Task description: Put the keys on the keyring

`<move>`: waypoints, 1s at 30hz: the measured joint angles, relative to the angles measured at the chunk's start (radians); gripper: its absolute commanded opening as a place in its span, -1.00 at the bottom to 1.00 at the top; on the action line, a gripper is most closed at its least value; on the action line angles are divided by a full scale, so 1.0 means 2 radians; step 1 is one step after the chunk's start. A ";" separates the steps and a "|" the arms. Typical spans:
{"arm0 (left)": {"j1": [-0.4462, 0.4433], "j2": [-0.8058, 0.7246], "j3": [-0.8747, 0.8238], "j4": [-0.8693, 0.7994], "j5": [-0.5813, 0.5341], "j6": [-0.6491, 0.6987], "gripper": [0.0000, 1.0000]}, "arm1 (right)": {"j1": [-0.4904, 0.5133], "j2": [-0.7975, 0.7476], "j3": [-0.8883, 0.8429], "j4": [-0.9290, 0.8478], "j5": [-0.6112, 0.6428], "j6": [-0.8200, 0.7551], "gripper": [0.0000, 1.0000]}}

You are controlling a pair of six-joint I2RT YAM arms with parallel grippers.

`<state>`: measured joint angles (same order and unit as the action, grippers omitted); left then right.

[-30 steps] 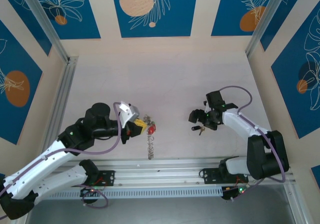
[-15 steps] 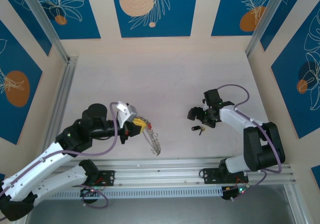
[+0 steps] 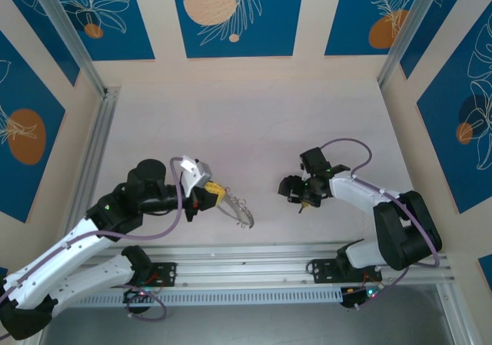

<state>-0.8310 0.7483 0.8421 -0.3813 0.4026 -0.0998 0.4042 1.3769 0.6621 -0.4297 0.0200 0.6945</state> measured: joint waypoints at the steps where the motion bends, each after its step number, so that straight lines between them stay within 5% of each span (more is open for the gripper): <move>1: 0.000 0.000 0.000 0.000 0.000 0.000 -1.00 | 0.011 0.000 -0.001 0.004 0.000 0.006 0.66; 14: 0.000 0.000 0.000 0.000 -0.005 0.000 -1.00 | 0.129 0.024 0.030 0.035 -0.009 0.081 0.63; 30: 0.000 0.006 0.000 -0.057 -0.094 -0.004 -1.00 | 0.136 -0.055 0.044 -0.074 0.064 0.027 0.30</move>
<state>-0.8318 0.7601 0.8421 -0.4957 0.2142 -0.1070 0.6762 1.2678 0.7498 -0.5781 0.1478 0.7483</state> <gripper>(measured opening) 0.053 0.675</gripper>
